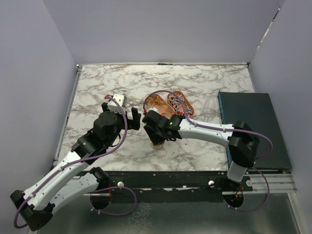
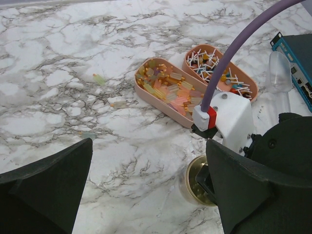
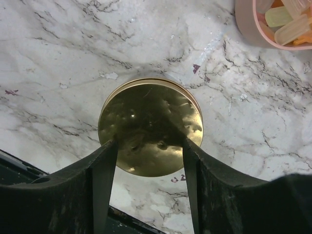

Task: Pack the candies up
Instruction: Move the packing bottle to the center of the board.

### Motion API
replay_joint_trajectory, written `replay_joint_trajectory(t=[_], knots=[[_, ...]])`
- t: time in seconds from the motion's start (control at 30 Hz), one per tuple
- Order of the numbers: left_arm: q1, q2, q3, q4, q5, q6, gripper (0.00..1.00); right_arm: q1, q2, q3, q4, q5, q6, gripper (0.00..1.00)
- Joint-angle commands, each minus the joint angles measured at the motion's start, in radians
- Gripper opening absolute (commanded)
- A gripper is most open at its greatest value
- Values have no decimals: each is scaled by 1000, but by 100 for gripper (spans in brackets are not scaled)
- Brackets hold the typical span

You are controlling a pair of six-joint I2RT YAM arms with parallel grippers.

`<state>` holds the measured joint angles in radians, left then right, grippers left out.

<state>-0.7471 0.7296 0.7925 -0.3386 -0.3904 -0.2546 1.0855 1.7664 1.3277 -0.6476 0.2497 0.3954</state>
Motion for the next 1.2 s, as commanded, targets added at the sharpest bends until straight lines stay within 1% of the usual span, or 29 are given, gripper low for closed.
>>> replay_joint_trajectory(t=[0.0, 0.13, 0.47, 0.63, 0.77, 0.93, 1.0, 1.17], knots=[[3, -1, -11, 8, -6, -10, 99, 8, 32, -62, -6, -24, 28, 57], [3, 4, -12, 7, -2, -11, 99, 8, 14, -52, -16, -11, 30, 57], [4, 4, -12, 7, -5, -12, 99, 8, -21, 83, -56, 42, -4, 57], [3, 2, -13, 8, -9, -15, 99, 8, -41, 105, -60, 66, -19, 57], [3, 2, -15, 8, 11, -47, 99, 8, -71, 83, -59, 91, -24, 57], [3, -3, -27, 3, 40, -117, 99, 8, -128, 29, -43, 113, -29, 54], [4, -5, -41, 1, 63, -154, 99, 8, -152, 1, -38, 125, -29, 53], [3, 25, -77, -2, 149, -261, 99, 7, -228, -76, -21, 160, -27, 53]])
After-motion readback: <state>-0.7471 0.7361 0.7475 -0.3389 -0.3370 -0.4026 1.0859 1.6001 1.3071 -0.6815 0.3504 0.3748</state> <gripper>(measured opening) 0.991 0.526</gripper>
